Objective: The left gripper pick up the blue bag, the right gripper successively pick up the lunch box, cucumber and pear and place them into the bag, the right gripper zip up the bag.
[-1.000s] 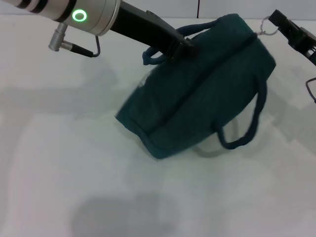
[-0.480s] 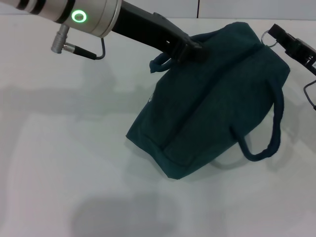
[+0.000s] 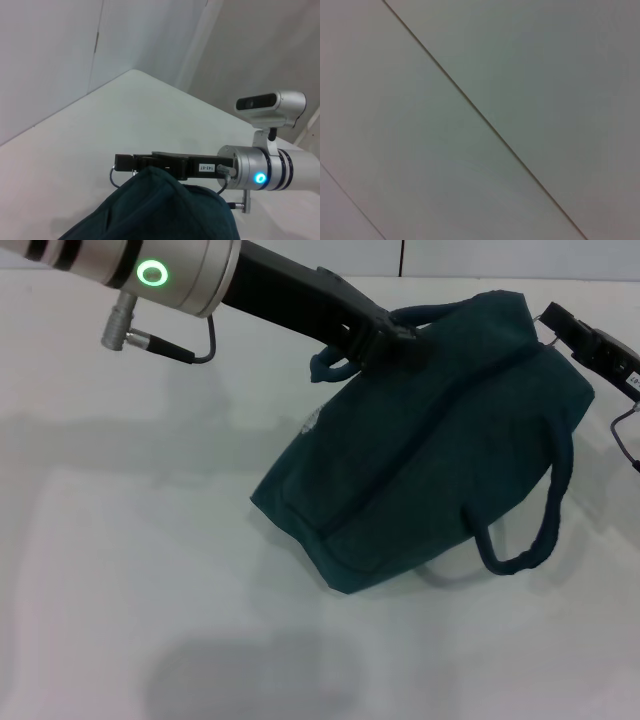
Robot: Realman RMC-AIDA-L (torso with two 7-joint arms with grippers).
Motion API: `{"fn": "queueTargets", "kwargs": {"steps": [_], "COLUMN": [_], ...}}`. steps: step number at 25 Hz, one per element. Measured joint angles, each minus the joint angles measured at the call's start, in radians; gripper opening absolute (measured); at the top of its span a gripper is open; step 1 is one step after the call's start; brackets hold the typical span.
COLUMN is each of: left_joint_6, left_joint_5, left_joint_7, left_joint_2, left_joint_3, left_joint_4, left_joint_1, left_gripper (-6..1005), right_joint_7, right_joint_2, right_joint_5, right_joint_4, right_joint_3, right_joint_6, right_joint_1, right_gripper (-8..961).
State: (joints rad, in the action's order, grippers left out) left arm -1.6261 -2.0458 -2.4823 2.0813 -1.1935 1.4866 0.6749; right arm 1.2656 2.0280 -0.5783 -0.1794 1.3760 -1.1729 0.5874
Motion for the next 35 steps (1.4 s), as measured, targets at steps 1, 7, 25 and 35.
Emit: {"fn": "queueTargets", "kwargs": {"steps": [1, 7, 25, 35], "left_joint_6": [0.000, 0.001, 0.071, 0.112], "left_joint_5": [0.000, 0.001, -0.012, -0.037], "left_joint_7": [0.003, 0.011, 0.052, 0.070], "left_joint_2": [0.000, 0.002, -0.001, -0.008], "left_joint_3": [0.000, 0.001, 0.080, 0.121], "left_joint_4": [-0.006, -0.018, -0.177, -0.260], "left_joint_1": [0.002, 0.005, 0.035, 0.069], "left_gripper": [96, 104, 129, 143], "right_joint_7": [0.000, 0.001, -0.003, -0.084], "right_joint_2": [0.000, 0.000, -0.016, -0.038], "right_joint_5": [0.000, 0.003, 0.046, 0.038], "right_joint_4": [0.000, 0.000, -0.024, -0.112], "right_joint_3": [0.000, 0.000, -0.019, -0.040], "right_joint_6": [0.002, 0.012, -0.102, -0.175], "right_joint_1": [0.000, 0.000, -0.083, -0.222], "right_gripper": [158, 161, 230, 781]}}
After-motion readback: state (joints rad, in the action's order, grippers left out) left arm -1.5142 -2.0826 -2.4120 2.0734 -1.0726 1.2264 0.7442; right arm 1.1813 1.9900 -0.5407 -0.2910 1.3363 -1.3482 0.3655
